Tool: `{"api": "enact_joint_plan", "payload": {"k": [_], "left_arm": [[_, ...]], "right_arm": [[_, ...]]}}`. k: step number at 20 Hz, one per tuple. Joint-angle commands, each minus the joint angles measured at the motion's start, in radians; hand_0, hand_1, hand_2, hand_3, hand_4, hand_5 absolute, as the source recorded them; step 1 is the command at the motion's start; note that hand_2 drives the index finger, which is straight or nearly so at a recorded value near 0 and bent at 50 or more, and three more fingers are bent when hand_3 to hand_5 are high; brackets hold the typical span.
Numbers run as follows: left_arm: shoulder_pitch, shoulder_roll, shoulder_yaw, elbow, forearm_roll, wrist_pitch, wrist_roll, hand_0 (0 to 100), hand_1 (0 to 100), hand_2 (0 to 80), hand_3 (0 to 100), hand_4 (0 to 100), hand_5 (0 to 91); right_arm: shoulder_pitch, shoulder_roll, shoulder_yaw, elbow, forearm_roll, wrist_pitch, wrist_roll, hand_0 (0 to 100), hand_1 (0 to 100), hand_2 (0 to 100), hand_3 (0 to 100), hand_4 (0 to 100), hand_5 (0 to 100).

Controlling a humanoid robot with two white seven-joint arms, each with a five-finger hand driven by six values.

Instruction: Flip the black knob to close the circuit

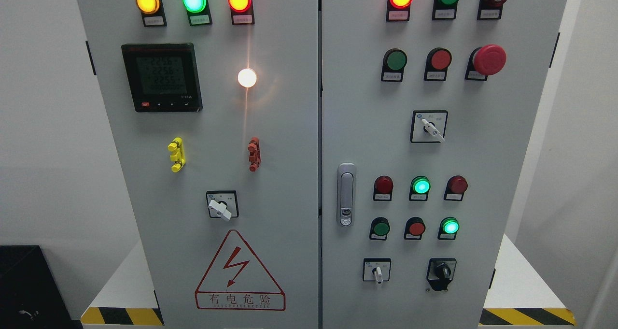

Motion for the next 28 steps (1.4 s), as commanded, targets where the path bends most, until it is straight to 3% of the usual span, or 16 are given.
{"api": "enact_joint_plan", "payload": {"k": [1, 10, 15, 28], "left_arm": [[0.022, 0.0, 0.0, -0.023, 0.0, 0.001, 0.0, 12, 56, 0.0, 0, 0, 0.0], [0.022, 0.0, 0.0, -0.023, 0.0, 0.001, 0.0, 12, 56, 0.0, 0, 0, 0.0], [0.022, 0.0, 0.0, -0.023, 0.0, 0.001, 0.0, 12, 56, 0.0, 0, 0, 0.0], [0.022, 0.0, 0.0, -0.023, 0.0, 0.001, 0.0, 12, 56, 0.0, 0, 0, 0.0]], "right_arm": [[0.004, 0.001, -0.011, -0.012, -0.015, -0.004, -0.004, 0, 7, 0, 0, 0, 0], [0.004, -0.001, -0.008, -0.018, -0.018, -0.007, -0.002, 0, 7, 0, 0, 0, 0], [0.044, -0.011, 0.0, -0.149, -0.017, 0.022, -0.004, 0, 7, 0, 0, 0, 0], [0.027, -0.014, 0.001, -0.144, -0.014, 0.028, -0.004, 0, 6, 0, 0, 0, 0]]}}
